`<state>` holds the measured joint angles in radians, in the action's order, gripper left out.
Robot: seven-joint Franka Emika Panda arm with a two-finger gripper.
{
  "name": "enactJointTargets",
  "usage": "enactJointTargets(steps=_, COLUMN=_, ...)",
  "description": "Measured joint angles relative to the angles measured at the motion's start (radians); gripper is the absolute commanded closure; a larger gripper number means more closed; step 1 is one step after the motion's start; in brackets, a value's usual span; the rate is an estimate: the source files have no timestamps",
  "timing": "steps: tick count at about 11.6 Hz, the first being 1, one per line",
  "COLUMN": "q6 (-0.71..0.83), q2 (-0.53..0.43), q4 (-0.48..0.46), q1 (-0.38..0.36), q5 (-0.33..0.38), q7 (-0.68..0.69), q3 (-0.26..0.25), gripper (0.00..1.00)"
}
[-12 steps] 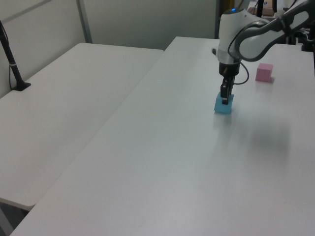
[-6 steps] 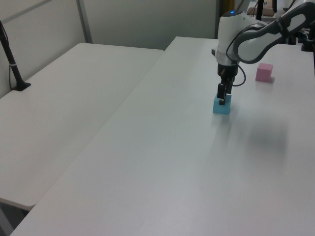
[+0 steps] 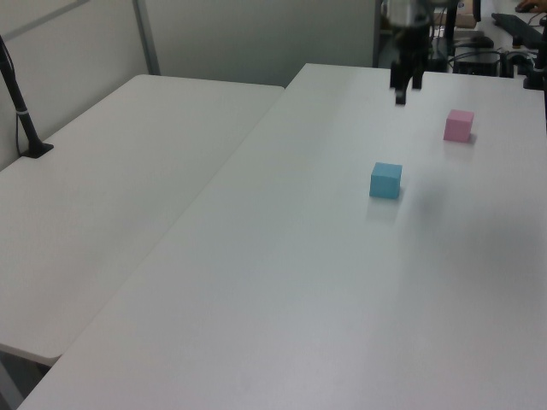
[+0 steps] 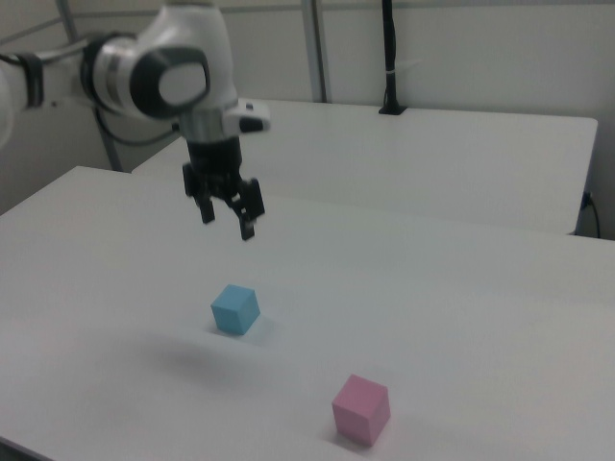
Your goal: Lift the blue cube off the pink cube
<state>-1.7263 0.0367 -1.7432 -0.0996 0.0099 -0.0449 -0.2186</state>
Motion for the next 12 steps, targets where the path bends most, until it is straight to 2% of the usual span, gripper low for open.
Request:
enactJointTargets(steps=2, q6=0.161, q2=-0.049, q4=0.101, q1=0.039, q5=0.000, q7=-0.006, q3=-0.004, gripper=0.00)
enactJointTargets(steps=4, q6=0.229, q2=-0.083, q4=0.145, q1=0.063, q5=-0.003, q7=-0.006, q3=-0.005, gripper=0.00)
enactJointTargets(steps=7, q6=0.196, q2=-0.101, q4=0.148, q1=0.095, q5=-0.054, q7=0.053, q3=-0.006, gripper=0.00)
enactJointTargets(steps=9, q6=0.121, q2=-0.093, q4=0.146, q1=0.102, q5=-0.063, q7=0.105, q3=-0.006, gripper=0.00)
enactJointTargets(steps=12, q6=0.104, q2=-0.081, q4=0.146, q1=0.103, q5=-0.064, q7=0.109, q3=0.004, gripper=0.00)
